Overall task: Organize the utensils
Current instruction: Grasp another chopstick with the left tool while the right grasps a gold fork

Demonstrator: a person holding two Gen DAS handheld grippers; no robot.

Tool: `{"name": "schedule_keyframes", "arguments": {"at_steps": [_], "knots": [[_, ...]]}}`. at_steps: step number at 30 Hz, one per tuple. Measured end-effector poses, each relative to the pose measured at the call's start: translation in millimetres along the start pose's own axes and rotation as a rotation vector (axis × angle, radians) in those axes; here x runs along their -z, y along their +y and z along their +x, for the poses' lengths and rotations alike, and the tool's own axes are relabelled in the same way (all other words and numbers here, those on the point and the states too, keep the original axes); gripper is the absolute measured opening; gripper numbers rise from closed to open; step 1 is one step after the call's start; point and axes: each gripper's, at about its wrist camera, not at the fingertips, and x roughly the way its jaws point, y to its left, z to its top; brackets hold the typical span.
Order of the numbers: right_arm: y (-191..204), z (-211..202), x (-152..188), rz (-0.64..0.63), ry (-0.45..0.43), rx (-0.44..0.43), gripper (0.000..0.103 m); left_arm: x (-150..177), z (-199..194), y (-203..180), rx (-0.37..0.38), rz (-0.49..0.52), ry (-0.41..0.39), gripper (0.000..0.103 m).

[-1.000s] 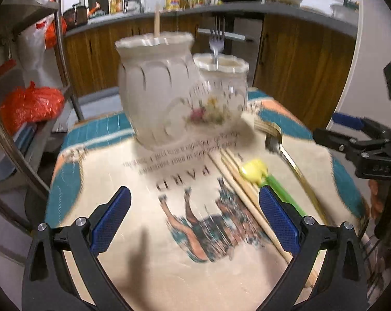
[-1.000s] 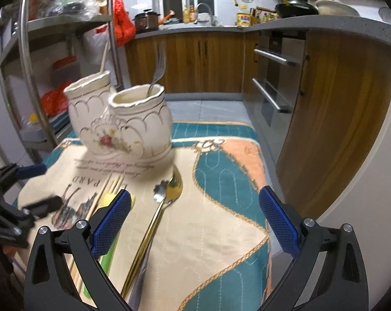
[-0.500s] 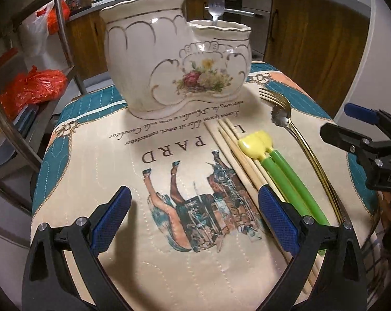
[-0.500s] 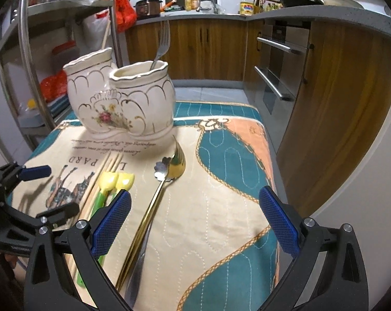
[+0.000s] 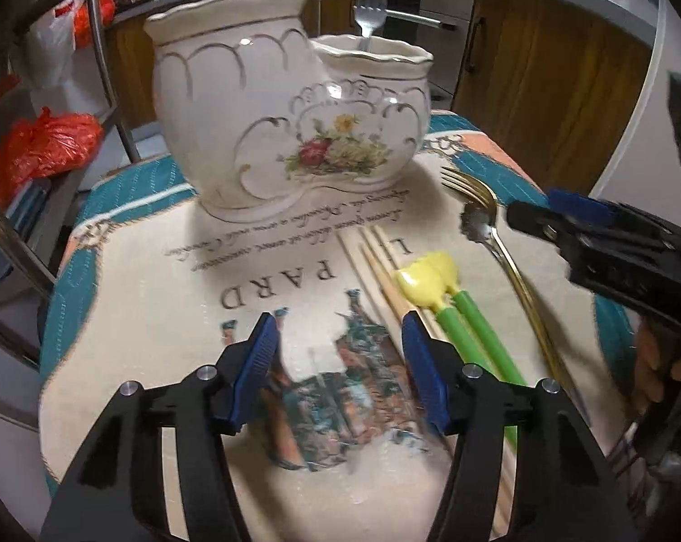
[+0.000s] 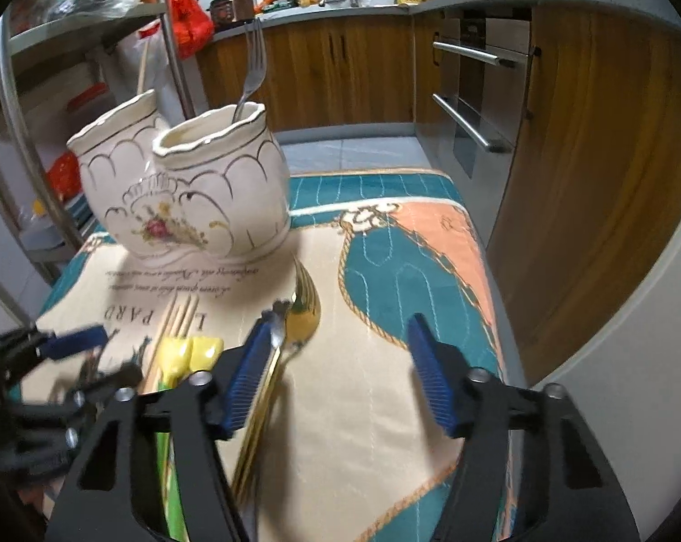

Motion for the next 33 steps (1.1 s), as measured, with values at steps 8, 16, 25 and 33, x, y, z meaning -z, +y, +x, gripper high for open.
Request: {"name": "schedule_keyframes", "arguments": {"at_steps": [8,16,25,33], "knots": [[11,20,-16,0.000,0.032,-0.035,0.027,4,-1,-8,0.033,0.043,-0.004,0.026],[13,42,-29,0.014,0.084,-0.033,0.009,-5,6,-8,0.089,0.069,0.021,0.012],[4,19,-29,0.035,0.009,-0.075,0.005,-5,-4,13,0.129,0.051,0.018,0.006],[-1,-23,-25,0.013,-0.114,-0.114,0.005,3,-27,34,0.137,0.053,-0.022,0.002]]}}
